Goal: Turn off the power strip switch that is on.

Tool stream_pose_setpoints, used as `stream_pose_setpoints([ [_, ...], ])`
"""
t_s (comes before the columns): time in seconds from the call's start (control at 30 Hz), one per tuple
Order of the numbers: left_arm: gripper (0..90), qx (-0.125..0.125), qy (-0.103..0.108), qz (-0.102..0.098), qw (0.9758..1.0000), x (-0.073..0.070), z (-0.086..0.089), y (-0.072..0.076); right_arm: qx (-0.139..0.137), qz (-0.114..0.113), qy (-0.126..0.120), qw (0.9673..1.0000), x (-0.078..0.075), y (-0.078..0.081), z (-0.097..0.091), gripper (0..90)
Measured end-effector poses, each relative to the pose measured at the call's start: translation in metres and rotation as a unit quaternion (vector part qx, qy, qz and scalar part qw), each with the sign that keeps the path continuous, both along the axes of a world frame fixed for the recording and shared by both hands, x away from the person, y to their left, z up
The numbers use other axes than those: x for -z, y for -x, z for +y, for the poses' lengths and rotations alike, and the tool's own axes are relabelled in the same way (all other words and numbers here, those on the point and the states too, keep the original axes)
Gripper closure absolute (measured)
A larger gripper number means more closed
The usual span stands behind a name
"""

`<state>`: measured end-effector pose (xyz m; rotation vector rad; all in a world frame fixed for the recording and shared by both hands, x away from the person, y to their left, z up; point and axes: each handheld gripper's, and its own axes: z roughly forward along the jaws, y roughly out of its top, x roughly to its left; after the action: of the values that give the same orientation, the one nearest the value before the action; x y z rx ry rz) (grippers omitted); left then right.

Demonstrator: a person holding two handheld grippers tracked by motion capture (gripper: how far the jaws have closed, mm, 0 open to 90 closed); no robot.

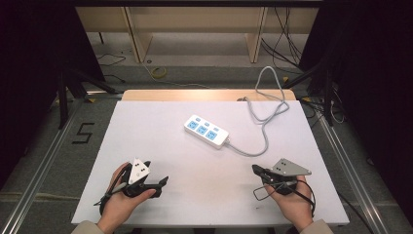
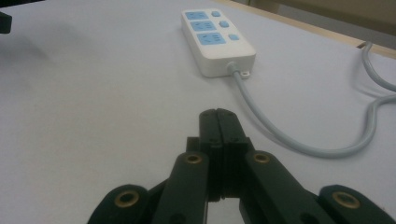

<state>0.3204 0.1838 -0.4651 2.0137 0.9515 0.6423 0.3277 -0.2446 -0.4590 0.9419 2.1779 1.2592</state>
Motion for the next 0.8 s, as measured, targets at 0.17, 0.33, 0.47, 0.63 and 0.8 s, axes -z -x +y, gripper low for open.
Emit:
stream_pose_setpoints([
  [0.17, 19.9, 0.000, 0.000, -0.001, 1.0000, 0.000, 0.001, 0.000, -0.001, -0.001, 0.006, 1.0000, -0.001, -0.002, 0.003, 90.0],
  [0.33, 20.3, -0.002, 0.002, -0.002, 1.0000, 0.000, 0.000, -0.001, 0.002, 0.003, 0.007, 1.0000, -0.004, -0.005, 0.004, 90.0],
  [0.47, 20.5, -0.001, 0.002, 0.001, 1.0000, 0.000, 0.000, -0.001, 0.004, 0.005, 0.013, 0.9999, -0.007, -0.010, 0.007, 90.0],
  [0.63, 20.7, 0.000, 0.002, 0.002, 1.0000, 0.000, 0.000, -0.001, 0.008, 0.009, 0.017, 0.9998, -0.010, -0.016, 0.008, 90.0],
  [0.8, 21.0, -0.002, 0.004, 0.001, 1.0000, 0.000, 0.000, -0.001, 0.013, 0.009, 0.024, 0.9996, -0.012, -0.022, 0.009, 90.0],
])
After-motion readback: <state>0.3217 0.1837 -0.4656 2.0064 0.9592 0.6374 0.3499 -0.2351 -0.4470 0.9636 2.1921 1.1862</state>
